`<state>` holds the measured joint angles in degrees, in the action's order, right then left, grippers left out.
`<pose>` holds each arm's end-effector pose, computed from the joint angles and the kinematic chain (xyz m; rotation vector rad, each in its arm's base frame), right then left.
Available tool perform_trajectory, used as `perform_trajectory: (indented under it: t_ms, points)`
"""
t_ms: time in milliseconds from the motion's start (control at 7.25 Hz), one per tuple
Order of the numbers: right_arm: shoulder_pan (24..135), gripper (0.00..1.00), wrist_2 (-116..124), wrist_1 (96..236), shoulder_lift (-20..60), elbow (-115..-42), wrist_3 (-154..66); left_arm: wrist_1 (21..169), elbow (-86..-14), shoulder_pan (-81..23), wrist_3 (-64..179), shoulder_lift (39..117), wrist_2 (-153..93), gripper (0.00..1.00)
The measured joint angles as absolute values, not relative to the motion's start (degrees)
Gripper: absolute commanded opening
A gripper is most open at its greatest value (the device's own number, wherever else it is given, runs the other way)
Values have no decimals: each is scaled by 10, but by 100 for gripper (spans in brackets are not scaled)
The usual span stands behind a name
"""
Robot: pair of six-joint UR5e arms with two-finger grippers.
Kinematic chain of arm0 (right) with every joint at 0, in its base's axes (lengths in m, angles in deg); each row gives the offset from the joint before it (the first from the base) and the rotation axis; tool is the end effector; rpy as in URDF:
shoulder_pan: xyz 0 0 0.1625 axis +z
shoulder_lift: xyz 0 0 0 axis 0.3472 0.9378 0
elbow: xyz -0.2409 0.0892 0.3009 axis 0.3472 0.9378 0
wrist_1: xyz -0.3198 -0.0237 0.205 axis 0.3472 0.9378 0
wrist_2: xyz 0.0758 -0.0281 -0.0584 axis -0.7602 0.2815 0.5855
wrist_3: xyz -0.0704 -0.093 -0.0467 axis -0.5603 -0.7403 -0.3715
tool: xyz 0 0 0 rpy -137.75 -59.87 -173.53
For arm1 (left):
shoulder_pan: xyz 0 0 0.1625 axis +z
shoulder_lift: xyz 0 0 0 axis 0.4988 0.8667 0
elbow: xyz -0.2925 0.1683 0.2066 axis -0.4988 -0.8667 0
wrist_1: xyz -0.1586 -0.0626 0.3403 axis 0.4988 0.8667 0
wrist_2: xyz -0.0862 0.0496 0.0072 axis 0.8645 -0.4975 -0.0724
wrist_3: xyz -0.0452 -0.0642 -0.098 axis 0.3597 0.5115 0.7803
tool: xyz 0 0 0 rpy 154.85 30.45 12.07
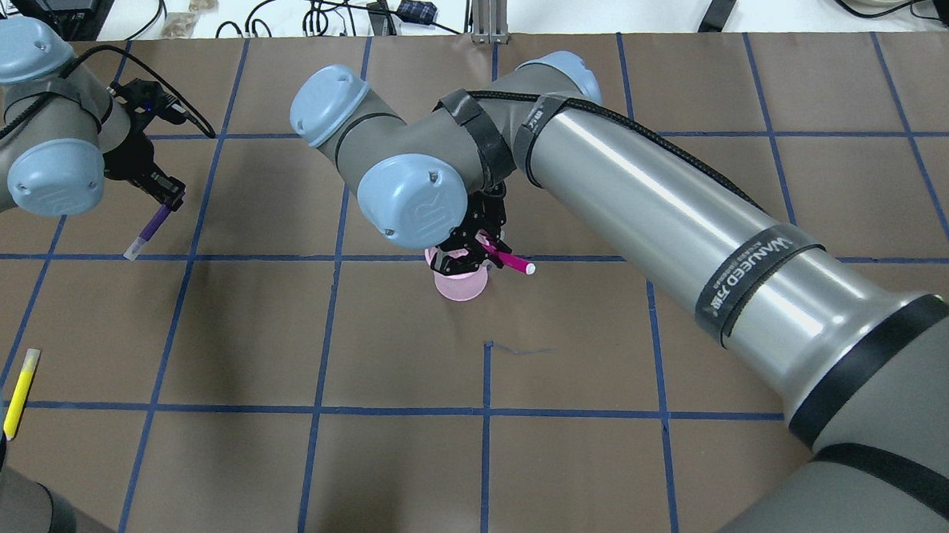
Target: Insert purple and pink pens into pink cup
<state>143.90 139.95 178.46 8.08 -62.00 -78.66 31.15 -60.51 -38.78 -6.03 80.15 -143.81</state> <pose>0.4051 -0.4566 0.2388 1.2549 -2.3701 -0.3878 0.0810 -0.5610 0.2164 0.7203 2.9817 -0.0530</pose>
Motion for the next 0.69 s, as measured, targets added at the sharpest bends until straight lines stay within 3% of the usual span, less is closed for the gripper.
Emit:
perform_trajectory:
  t_ms: [138,276,414,690]
  points:
    - [1442,0,1399,1785,75,-614,-782,312,-606,-388,-61,802,-1438,0]
    - [1447,10,1399,1784,65,-603,-780,312,-606,-387,-61,802,-1438,0]
    - [1453,45,1400,1784,56,-594,-781,312,-606,-387,-61,802,-1438,0]
    - [1458,96,1402,1784,49,-584,-784,311,-608,-387,-61,802,-1437,0]
